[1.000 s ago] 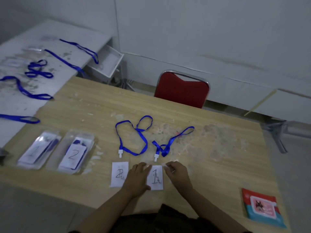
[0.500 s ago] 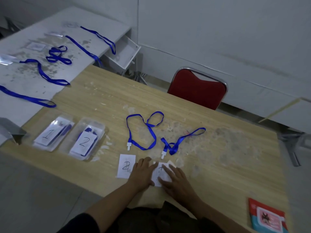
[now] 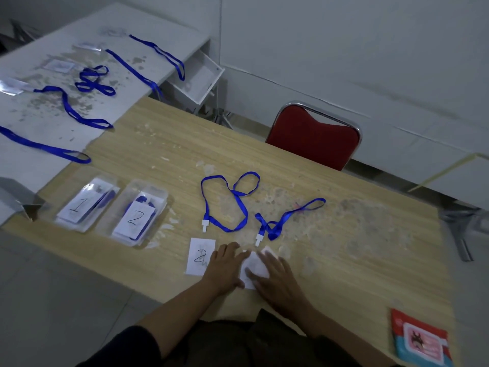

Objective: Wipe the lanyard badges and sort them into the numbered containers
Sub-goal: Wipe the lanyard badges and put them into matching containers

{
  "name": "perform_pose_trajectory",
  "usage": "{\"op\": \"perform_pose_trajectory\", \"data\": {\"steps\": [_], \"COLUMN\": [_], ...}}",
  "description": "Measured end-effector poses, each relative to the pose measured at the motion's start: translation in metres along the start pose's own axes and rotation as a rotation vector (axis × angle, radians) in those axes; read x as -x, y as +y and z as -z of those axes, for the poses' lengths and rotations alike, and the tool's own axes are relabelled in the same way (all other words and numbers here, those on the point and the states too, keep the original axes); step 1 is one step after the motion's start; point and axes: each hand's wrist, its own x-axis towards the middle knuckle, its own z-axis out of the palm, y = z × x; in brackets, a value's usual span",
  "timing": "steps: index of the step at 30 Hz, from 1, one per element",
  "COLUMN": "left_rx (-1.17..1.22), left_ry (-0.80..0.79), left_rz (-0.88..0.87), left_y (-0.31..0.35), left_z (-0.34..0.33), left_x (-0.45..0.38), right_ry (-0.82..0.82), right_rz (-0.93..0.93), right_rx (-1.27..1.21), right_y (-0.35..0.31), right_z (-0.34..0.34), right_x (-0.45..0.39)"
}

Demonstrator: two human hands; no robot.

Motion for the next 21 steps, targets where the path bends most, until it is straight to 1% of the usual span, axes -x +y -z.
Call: {"op": "perform_pose_trajectory", "data": {"steps": [1, 2, 4, 5, 6, 8, 9, 10, 13, 14, 15, 17, 18, 20, 21], "left_rx": [0.01, 0.011, -0.01, -0.02, -0.022, -0.016, -0.014, -0.01, -0.003, -0.01, -0.018, -0.027, -0.021, -0.001, 0.01], "left_ry": [0.004, 0.008, 0.012, 0.012, 0.01, 0.005, 0.001, -0.003, -0.02, -0.03, -0.036, -0.033, -0.032, -0.031, -0.023], "left_rz": [-0.001, -0.004, -0.008, -0.008, -0.009, -0.016, -0.02, -0.023, -0.027, -0.031, -0.036, -0.041, -0.04, -0.042, -0.042], "left_y": [-0.001, -0.001, -0.001, -0.001, -0.002, -0.003, -0.004, -0.004, -0.007, -0.007, -0.008, -0.009, -0.009, -0.008, -0.007], "left_z": [0.0, 0.0, 0.001, 0.001, 0.001, 0.001, 0.001, 0.001, 0.002, 0.004, 0.005, 0.006, 0.006, 0.006, 0.007], "left_x": [0.0, 0.0, 0.0, 0.0, 0.0, -0.001, -0.001, -0.001, -0.001, -0.001, -0.001, -0.002, -0.002, -0.002, -0.002], "right_ry": [0.013, 0.02, 0.066, 0.082, 0.042, 0.011, 0.007, 0.001, 0.033, 0.001, -0.014, -0.038, -0.062, -0.055, 0.011], "right_rz": [0.077, 0.079, -0.105, -0.135, -0.108, 0.035, 0.075, 0.071, -0.094, -0.118, -0.089, 0.105, 0.17, 0.168, 0.155], "right_rx": [0.064, 0.117, 0.089, 0.076, 0.052, 0.059, 0.068, 0.071, 0.136, 0.13, 0.128, 0.136, 0.186, 0.22, 0.252], "right_y": [0.0, 0.002, 0.01, 0.013, 0.013, 0.01, 0.009, 0.01, 0.018, 0.015, 0.009, 0.003, 0.006, 0.006, 0.01], "right_z": [-0.004, -0.003, 0.004, 0.004, -0.001, -0.012, -0.014, -0.015, -0.009, -0.006, -0.004, -0.008, -0.012, -0.012, -0.013], "right_x": [0.001, 0.001, -0.002, -0.004, -0.005, -0.003, 0.0, 0.003, 0.002, 0.001, 0.002, 0.007, 0.012, 0.012, 0.014]}}
